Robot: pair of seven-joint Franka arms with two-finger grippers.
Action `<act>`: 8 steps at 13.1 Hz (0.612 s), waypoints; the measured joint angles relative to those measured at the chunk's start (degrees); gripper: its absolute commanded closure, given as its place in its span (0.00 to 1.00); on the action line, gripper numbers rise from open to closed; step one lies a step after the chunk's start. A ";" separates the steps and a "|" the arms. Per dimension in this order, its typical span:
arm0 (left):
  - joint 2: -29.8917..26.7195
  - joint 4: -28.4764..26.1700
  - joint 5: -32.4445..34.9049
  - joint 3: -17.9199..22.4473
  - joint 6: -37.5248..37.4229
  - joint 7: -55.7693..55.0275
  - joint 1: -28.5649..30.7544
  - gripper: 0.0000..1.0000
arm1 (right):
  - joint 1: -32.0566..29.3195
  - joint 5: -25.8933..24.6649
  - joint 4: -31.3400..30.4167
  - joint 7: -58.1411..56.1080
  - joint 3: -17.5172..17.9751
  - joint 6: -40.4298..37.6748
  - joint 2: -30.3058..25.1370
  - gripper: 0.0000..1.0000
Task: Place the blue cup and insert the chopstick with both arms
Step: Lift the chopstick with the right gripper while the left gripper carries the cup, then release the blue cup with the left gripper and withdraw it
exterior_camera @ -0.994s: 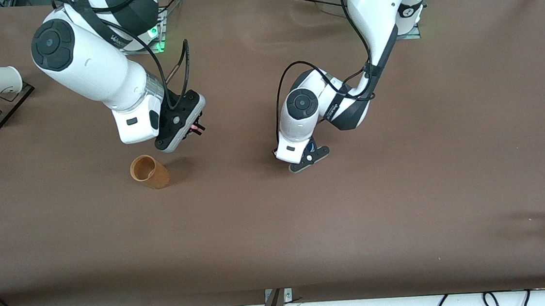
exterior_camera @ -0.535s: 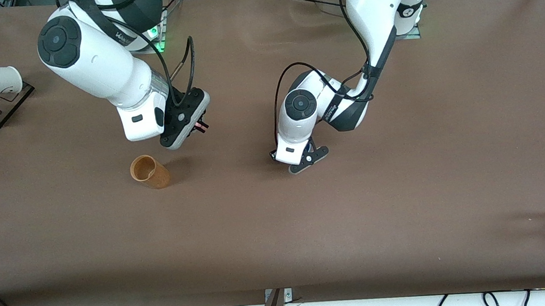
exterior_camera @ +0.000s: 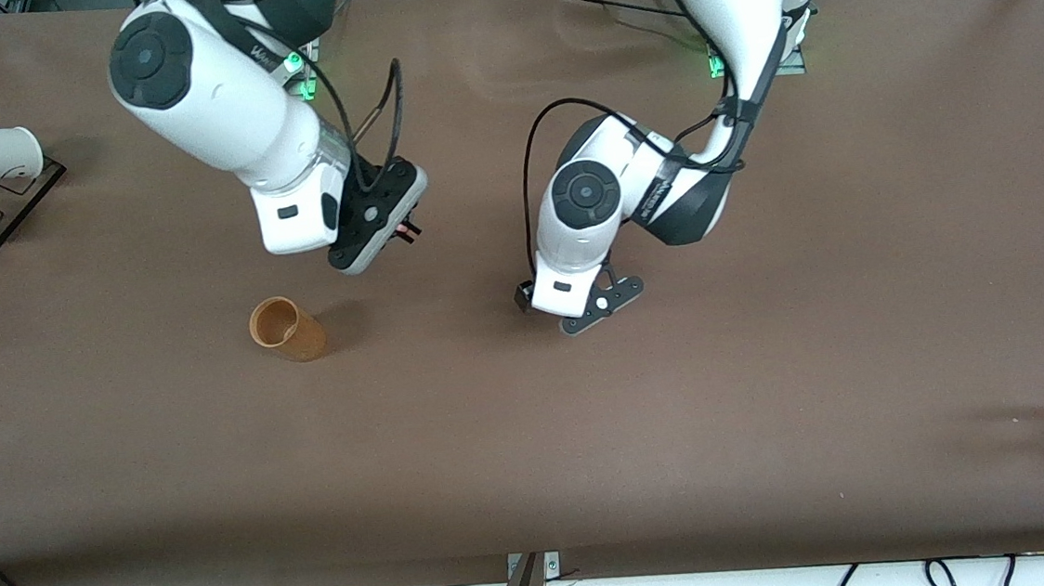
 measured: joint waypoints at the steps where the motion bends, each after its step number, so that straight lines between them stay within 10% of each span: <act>1: -1.91 0.34 -0.22 0.12 -3.23 3.89 1.64 0.00 | 1.31 -0.02 0.00 2.19 0.02 0.90 0.21 1.00; 8: -18.16 0.65 -0.26 1.30 -23.47 40.84 19.80 0.00 | 8.73 -3.10 0.13 14.10 0.04 13.52 4.38 1.00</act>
